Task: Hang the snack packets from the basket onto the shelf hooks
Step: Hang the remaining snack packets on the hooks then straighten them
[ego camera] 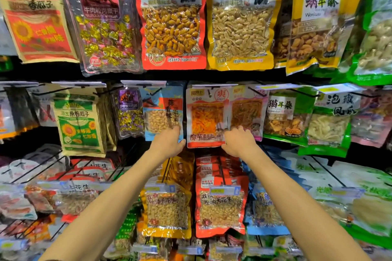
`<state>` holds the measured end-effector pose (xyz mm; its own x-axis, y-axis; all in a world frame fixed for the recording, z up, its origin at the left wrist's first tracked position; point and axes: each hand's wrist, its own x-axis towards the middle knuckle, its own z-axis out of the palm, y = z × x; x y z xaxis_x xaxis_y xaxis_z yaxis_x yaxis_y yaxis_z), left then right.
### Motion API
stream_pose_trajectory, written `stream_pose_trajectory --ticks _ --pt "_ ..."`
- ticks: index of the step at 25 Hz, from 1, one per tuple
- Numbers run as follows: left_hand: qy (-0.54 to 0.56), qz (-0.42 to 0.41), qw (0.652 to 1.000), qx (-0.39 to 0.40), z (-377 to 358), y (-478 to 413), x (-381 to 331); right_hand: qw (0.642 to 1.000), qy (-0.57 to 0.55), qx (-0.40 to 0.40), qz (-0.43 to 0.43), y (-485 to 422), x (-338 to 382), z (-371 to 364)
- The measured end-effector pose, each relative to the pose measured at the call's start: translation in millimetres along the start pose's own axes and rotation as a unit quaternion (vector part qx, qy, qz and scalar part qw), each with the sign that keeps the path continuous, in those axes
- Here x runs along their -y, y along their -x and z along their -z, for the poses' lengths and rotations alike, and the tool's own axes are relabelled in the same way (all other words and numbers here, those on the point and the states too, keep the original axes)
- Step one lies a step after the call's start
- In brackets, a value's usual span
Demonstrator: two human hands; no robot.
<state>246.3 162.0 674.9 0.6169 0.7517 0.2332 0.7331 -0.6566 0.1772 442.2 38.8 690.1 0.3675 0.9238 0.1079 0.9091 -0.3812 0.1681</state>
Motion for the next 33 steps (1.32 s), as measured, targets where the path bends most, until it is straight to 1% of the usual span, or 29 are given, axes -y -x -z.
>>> stream_pose_trajectory --ticks 2,4,6,8,11,14,16,17,19,21,22,23,27,28,29,30,31,33 --pt "0.033 0.003 0.999 -0.030 -1 -16 -3 1.000 -0.018 -0.019 -0.004 -9 0 2" --pt "0.139 0.018 0.989 -0.052 0 -31 -8 0.998 -0.050 -0.036 -0.018 -19 1 2" --pt "0.233 0.049 0.970 -0.055 4 -47 -10 0.993 -0.080 -0.066 -0.046 -30 -1 3" --pt "0.281 0.083 0.955 -0.046 5 -60 -12 0.990 -0.086 -0.096 -0.064 -40 -4 3" --pt "0.355 0.128 0.924 -0.061 6 -75 -19 0.991 -0.072 -0.079 -0.077 -57 -12 1" --pt "0.305 0.138 0.934 -0.125 8 -90 -31 0.992 -0.057 -0.089 -0.074 -71 -21 2" --pt "0.309 0.155 0.927 -0.147 9 -98 -36 0.989 -0.070 -0.121 -0.056 -80 -27 2" --pt "0.321 0.161 0.921 -0.152 8 -102 -37 0.985 -0.094 -0.139 -0.045 -87 -29 1" --pt "0.351 0.164 0.909 -0.151 5 -109 -36 0.970 -0.189 -0.152 -0.031 -98 -31 -1" --pt "0.382 0.151 0.899 -0.154 -1 -119 -30 0.937 -0.321 -0.131 -0.039 -107 -34 -4" --pt "0.399 0.142 0.891 -0.161 -2 -122 -29 0.918 -0.374 -0.119 -0.049 -110 -34 -5" --pt "0.414 0.137 0.884 -0.167 -3 -124 -29 0.906 -0.404 -0.112 -0.061 -112 -36 -7" --pt "0.479 0.166 0.844 -0.175 -10 -133 -30 0.905 -0.414 -0.073 -0.059 -127 -34 -13" --pt "0.494 0.167 0.835 -0.177 -12 -135 -31 0.904 -0.417 -0.080 -0.056 -131 -33 -15" --pt "0.510 0.148 0.827 -0.183 -13 -137 -31 0.898 -0.426 -0.092 -0.059 -134 -31 -16" --pt "0.516 0.124 0.826 -0.192 -14 -141 -30 0.891 -0.435 -0.112 -0.062 -135 -31 -17" --pt "0.509 0.103 0.832 -0.196 -13 -140 -33 0.878 -0.455 -0.131 -0.069 -136 -32 -16" --pt "0.494 0.098 0.841 -0.200 -14 -138 -38 0.855 -0.493 -0.141 -0.080 -134 -31 -21"
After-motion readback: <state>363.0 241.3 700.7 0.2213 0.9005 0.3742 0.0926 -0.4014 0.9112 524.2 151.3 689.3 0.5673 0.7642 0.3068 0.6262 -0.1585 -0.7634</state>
